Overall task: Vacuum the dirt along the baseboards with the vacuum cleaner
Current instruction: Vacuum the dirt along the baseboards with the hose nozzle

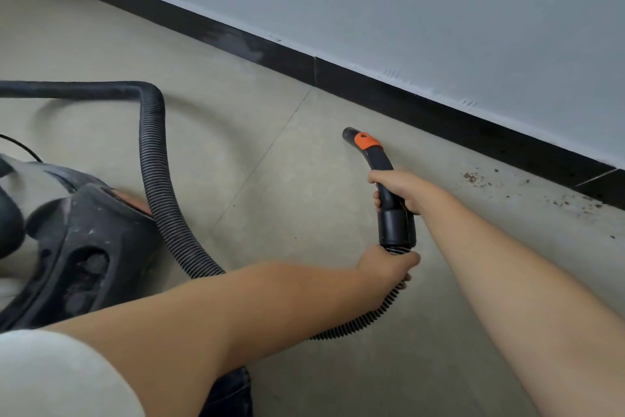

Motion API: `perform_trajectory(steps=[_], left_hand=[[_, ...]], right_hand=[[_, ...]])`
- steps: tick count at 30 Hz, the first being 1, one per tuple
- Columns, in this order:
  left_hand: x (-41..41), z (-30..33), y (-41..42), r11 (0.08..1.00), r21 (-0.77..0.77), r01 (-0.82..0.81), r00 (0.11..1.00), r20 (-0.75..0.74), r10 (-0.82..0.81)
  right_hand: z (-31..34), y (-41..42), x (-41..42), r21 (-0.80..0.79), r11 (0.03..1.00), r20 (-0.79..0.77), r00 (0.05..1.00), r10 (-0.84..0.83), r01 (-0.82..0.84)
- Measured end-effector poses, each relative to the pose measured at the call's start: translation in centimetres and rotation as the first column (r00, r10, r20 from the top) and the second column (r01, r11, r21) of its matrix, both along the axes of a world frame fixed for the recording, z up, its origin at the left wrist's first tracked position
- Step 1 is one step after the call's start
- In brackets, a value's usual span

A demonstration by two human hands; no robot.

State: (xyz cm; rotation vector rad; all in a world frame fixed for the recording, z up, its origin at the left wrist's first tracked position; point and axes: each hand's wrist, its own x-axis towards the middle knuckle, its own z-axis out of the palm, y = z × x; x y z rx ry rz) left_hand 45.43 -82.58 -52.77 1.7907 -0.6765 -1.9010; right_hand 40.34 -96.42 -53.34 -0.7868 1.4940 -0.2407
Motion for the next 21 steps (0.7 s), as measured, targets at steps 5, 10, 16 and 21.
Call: perform_trajectory(steps=[5,10,16,21], left_hand=[[0.6,-0.2,-0.8,1.000,-0.009,-0.007,1.000,-0.002,0.007],[2.7,-0.2,-2.4,0.998,-0.031,-0.064,0.998,-0.009,0.063],[7.1,0.2,-6.4,0.988,-0.066,-0.136,0.990,0.027,0.138],[8.3,1.1,-8.7,0.986,-0.085,-0.143,0.989,0.028,0.146]], right_hand=[[0.0,-0.9,0.5,-0.012,1.000,-0.012,1.000,-0.021,0.021],[0.5,-2.7,2.9,-0.013,1.000,0.000,1.000,-0.013,0.013],[1.6,-6.7,8.0,-0.039,0.999,-0.020,0.999,0.036,-0.037],[2.4,-8.9,9.9,-0.048,0.996,-0.058,0.995,0.078,-0.081]])
